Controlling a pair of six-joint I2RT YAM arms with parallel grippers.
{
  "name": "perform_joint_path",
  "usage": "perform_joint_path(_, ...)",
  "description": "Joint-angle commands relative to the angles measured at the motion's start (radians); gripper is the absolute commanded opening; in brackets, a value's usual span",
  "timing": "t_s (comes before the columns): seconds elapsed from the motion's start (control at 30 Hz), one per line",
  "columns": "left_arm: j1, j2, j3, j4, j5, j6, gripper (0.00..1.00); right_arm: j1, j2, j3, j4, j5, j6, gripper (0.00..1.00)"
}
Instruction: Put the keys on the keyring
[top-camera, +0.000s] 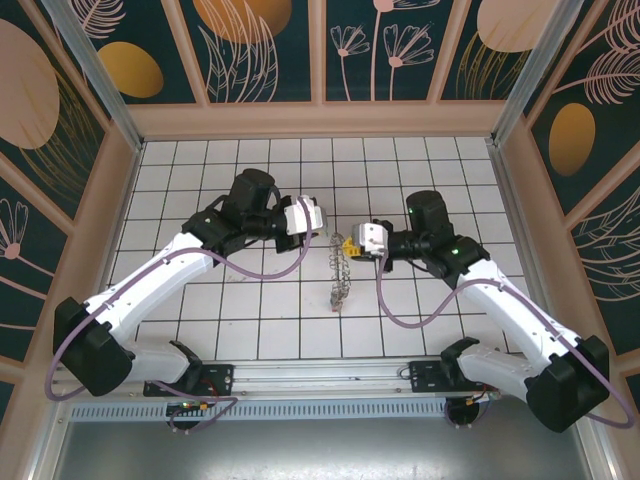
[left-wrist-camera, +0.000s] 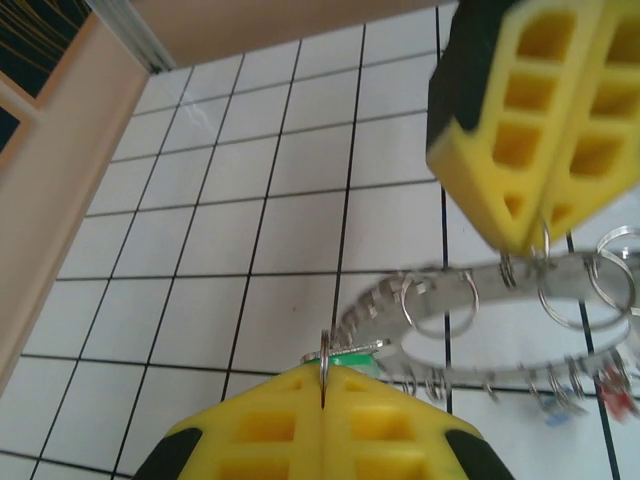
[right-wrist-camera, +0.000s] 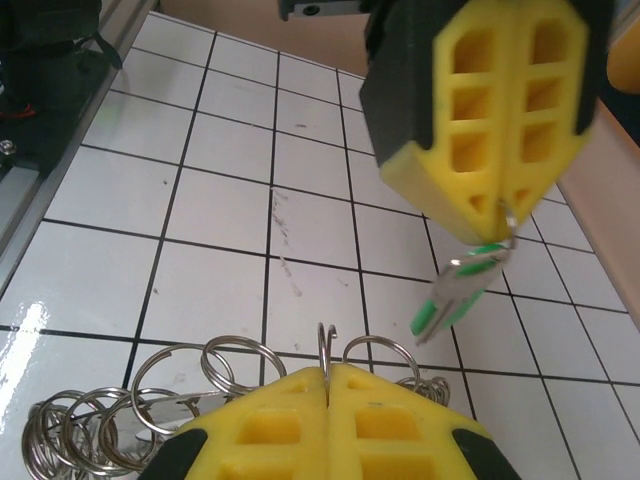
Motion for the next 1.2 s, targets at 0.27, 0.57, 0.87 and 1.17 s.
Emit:
perform_joint_path(0.27,-0.03,0.008,-0.069,0.138,0.019,0.036,0.0,0.008,0.099,0.068,0.051,-0.097,0.035,0.0)
perform_joint_path(0.57,-0.053,-0.039,-0.14,0.179,-0.011,0.163,0.0,-0.009,0.103,0.035,0.147,-0.152,0.097,0.0)
perform_joint_path(0.87,-0.053,-0.034,-0.164,0.24,-0.005,0.099,0.0,-0.009,0.123,0.044,0.122,-0.145,0.081,0.0)
perform_joint_path(1.17,-0.052,-0.054,-0.164,0.214,-0.009,0.125,0.0,-0.022,0.106,0.019,0.169,-0.106,0.14,0.0)
